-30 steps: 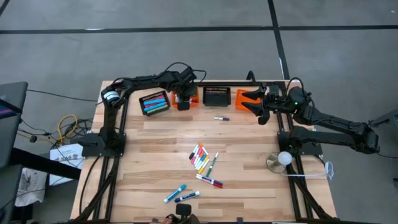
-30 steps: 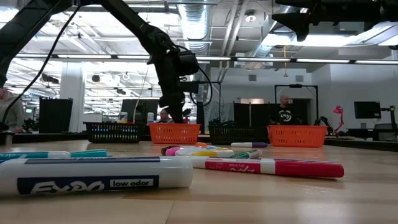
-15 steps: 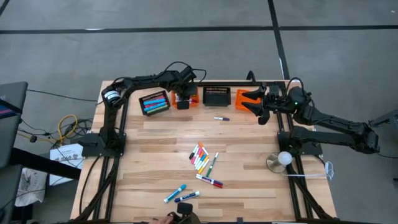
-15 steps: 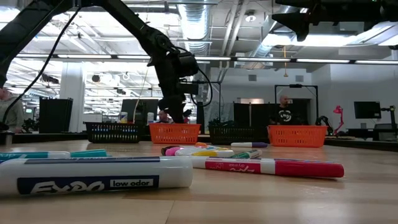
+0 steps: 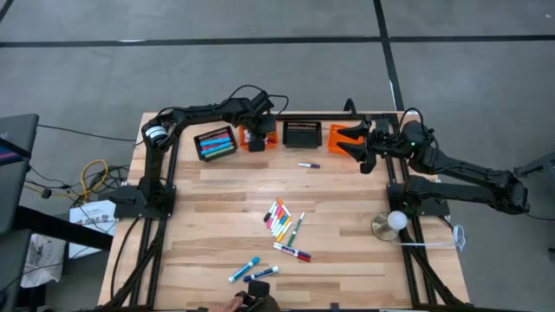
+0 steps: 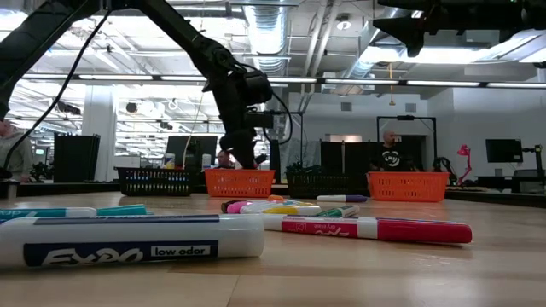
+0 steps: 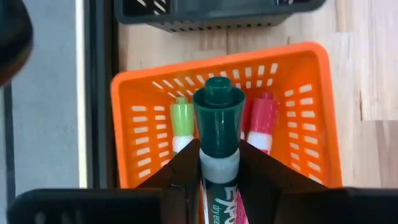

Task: Pick & Place Markers
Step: Put the green marker pen into the left orange bin, then put the light blue marker pen into the left orange bin

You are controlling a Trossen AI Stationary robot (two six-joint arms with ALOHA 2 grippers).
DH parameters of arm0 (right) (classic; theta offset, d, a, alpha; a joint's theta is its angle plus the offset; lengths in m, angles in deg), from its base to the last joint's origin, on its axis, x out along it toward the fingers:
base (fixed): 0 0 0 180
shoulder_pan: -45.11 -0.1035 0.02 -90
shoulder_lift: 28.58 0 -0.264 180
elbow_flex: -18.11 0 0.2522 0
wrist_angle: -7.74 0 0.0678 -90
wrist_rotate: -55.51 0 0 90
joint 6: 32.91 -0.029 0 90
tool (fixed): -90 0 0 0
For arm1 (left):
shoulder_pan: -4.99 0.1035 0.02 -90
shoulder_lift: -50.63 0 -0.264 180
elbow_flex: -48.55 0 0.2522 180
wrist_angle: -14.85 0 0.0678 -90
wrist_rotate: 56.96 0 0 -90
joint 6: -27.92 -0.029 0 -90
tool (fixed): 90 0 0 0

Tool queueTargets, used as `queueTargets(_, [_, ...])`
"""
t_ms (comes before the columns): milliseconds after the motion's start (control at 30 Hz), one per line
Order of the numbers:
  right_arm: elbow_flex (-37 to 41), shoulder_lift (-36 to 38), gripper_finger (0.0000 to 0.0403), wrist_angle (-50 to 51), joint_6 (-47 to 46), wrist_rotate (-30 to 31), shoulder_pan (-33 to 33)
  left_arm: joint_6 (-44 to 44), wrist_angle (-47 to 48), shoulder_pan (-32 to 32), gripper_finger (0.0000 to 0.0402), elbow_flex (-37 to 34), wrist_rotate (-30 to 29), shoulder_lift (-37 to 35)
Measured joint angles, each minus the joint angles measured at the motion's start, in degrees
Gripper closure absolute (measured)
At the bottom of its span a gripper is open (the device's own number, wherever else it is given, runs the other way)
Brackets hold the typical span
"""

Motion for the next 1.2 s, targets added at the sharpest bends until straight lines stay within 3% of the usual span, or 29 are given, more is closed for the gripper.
queueTargets(833, [0.0, 0.0, 0.0184, 0.0, -0.5, -0.1, 0.0, 0.3, -2.0, 0.2, 0.0305, -0.1, -1.3, -1.4])
queueTargets(1200, [0.0, 0.0, 0.0184, 0.0, -0.8, 0.0, 0.0, 0.5, -1.6, 0.3, 0.0257, -0.1, 0.4, -1.4])
